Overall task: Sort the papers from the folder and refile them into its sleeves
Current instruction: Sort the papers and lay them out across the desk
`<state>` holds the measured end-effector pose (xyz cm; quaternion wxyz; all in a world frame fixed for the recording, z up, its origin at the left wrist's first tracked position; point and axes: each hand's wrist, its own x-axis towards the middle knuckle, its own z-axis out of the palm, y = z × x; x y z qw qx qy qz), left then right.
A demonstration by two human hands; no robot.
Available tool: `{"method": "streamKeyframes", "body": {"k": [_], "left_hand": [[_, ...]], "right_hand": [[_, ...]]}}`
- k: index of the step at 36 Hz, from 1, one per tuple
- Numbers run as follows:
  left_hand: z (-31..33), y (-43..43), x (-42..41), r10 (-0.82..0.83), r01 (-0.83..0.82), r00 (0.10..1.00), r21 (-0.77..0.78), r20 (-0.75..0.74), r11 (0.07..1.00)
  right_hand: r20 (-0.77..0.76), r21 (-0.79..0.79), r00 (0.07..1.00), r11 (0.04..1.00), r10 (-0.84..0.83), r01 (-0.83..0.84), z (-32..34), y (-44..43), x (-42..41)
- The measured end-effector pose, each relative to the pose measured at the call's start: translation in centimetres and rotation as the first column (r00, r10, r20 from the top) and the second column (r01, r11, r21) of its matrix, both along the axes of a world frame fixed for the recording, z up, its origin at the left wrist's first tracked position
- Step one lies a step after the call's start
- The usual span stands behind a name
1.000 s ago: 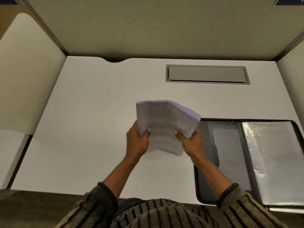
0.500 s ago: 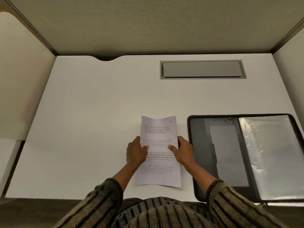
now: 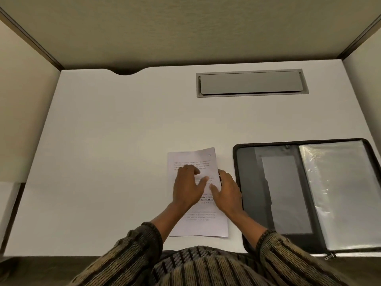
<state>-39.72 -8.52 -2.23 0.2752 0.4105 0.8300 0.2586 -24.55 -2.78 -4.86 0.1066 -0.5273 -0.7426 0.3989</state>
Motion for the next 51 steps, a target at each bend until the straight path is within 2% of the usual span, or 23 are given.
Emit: {"method": "streamKeyframes", "body": {"k": [2,4,14,18,22,24,26,38,45,51], "left_hand": [[1.0,1.6,1.0,0.12,-0.119,0.964,-0.018,0.236,0.993],[1.8,2.8,1.7,0.189,-0.171,0.913,-0.081,0.362,0.982],[0.7,3.5,0.9,0.286,-0.258,0.853,-0.123,0.437,0.958],[0.2,3.2,0.4,0.294,-0.264,0.845,-0.129,0.448,0.956],[-0.4,2.7,-0.1,0.314,-0.289,0.808,-0.129,0.499,0.949],[-0.6,2.3,-0.3,0.302,-0.281,0.798,-0.121,0.521,0.952],[-0.8,1.9,-0.4,0.319,-0.301,0.778,-0.124,0.541,0.946],[-0.9,1.4,-1.1,0.386,-0.38,0.64,-0.163,0.664,0.91],[-0.9,1.2,-1.4,0.41,-0.411,0.564,-0.187,0.717,0.892],[-1.0,1.2,-1.6,0.425,-0.442,0.501,-0.199,0.754,0.875]], "right_hand": [[0.004,0.019,1.0,1.0,0.003,-0.003,0.2,-0.2,0.0],[0.004,0.029,1.0,1.0,0.011,-0.011,0.3,-0.1,0.0],[-0.183,-0.049,0.982,0.997,0.044,-0.054,0.1,0.5,0.3],[-0.266,-0.186,0.963,0.982,-0.046,-0.005,0.2,0.9,0.4],[-0.322,-0.395,0.914,0.912,-0.246,0.107,0.6,1.8,0.3],[-0.323,-0.474,0.889,0.869,-0.324,0.144,0.8,2.4,0.1],[-0.32,-0.48,0.883,0.862,-0.343,0.161,1.1,2.9,0.0],[-0.192,-0.521,0.913,0.826,-0.359,0.215,0.5,4.3,0.5],[-0.227,-0.552,0.893,0.807,-0.388,0.21,1.5,4.2,-0.2],[-0.262,-0.702,0.813,0.681,-0.519,0.209,2.2,3.8,-0.8]]}}
